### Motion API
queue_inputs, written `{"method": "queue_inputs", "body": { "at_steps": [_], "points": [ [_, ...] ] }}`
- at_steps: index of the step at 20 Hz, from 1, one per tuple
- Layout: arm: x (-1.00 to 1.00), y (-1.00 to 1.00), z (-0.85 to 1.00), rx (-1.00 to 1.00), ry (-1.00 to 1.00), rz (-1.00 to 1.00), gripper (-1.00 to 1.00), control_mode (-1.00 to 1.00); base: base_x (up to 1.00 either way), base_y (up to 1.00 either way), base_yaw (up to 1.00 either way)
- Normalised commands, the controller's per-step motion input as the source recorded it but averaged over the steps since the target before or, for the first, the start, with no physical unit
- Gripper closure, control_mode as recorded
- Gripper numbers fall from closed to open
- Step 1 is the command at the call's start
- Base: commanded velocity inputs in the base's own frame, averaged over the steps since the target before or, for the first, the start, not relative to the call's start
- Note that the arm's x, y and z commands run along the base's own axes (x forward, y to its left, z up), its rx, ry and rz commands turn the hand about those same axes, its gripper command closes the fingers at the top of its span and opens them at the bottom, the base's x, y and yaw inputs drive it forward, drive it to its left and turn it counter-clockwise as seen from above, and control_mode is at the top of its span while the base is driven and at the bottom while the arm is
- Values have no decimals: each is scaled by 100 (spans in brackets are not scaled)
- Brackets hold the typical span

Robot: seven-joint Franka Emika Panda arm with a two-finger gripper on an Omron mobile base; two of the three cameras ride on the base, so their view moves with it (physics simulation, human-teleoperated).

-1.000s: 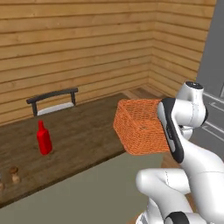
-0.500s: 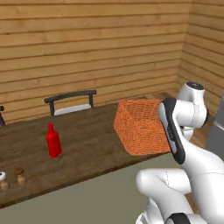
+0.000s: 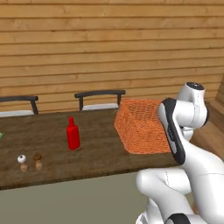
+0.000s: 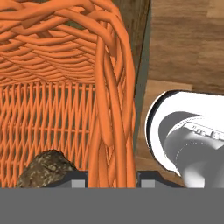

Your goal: Open the cabinet, pick up the bread from the cabinet and place it in the basket. Then move the basket to the dining counter.

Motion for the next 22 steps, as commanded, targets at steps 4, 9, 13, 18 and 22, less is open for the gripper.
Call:
{"method": "queue_inputs", "body": {
  "at_steps": [4,9,13,18,22],
  "points": [
    [19,0,0,0,0,3,100,-100,34,-2,12],
    [98,-1,0,3,3,1,100,-100,0,0,0],
    [100,4,-7,1,3,0,100,-100,0,0,0],
    [98,13,-29,0,3,-3,100,-100,0,0,0],
    [41,20,-63,0,0,0,100,-100,0,0,0]
  ]
}}
